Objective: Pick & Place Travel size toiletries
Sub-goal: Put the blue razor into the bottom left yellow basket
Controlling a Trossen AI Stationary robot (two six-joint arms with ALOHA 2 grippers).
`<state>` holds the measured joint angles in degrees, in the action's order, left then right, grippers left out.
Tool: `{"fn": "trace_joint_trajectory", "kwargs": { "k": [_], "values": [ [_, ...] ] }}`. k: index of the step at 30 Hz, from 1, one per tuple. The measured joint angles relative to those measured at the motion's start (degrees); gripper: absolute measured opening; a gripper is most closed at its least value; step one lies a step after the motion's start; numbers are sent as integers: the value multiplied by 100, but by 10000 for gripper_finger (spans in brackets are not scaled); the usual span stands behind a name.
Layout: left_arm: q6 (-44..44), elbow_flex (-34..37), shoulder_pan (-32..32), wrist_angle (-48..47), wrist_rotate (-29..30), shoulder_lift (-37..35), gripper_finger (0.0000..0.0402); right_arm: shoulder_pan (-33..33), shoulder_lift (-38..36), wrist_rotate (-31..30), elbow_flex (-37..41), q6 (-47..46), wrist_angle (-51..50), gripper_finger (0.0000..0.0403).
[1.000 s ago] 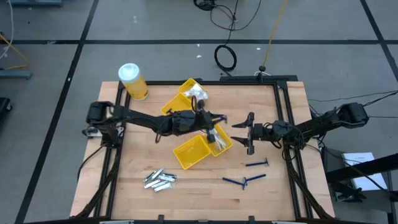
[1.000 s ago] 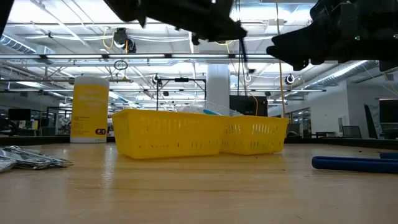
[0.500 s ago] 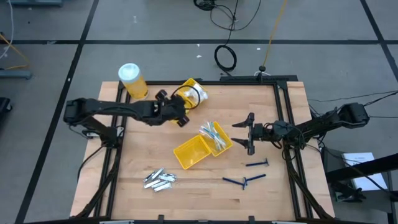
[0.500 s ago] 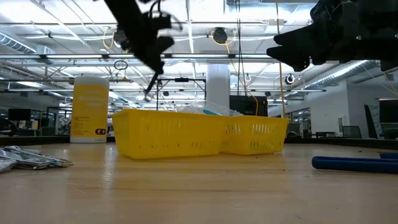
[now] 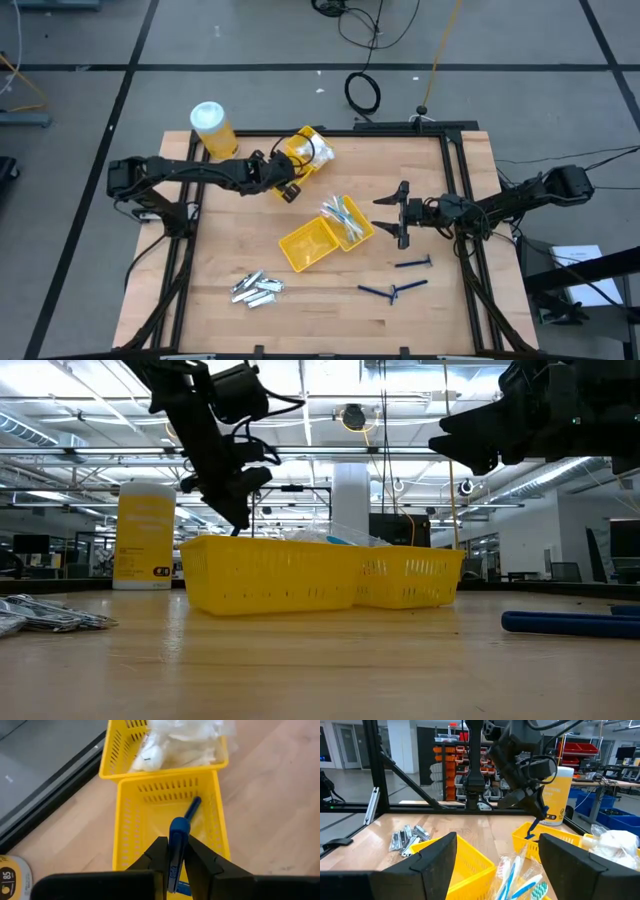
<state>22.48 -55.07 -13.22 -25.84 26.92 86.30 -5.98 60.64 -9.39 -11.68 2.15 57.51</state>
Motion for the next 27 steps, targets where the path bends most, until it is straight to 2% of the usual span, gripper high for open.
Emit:
{"fn": "trace_joint_trajectory", "kwargs": {
  "k": [4,10,14,20,23,27],
  "values": [
    [88,0,-35,2,2,0,69,0,0,0,0,0,-26,265],
    [359,0,-113,4,165,0,173,0,0,-2,0,0,-81,265],
    [172,0,-195,4,180,0,245,0,0,-2,0,0,-84,265],
    [32,0,-216,229,184,-54,307,-136,-62,14,-2,33,-266,265],
    [-123,-4,-139,488,179,-145,322,-476,-261,-117,-306,70,-1359,265],
    [-400,-7,-24,872,168,-170,332,-1185,-242,-646,-1500,-410,-4530,265]
  ]
}}
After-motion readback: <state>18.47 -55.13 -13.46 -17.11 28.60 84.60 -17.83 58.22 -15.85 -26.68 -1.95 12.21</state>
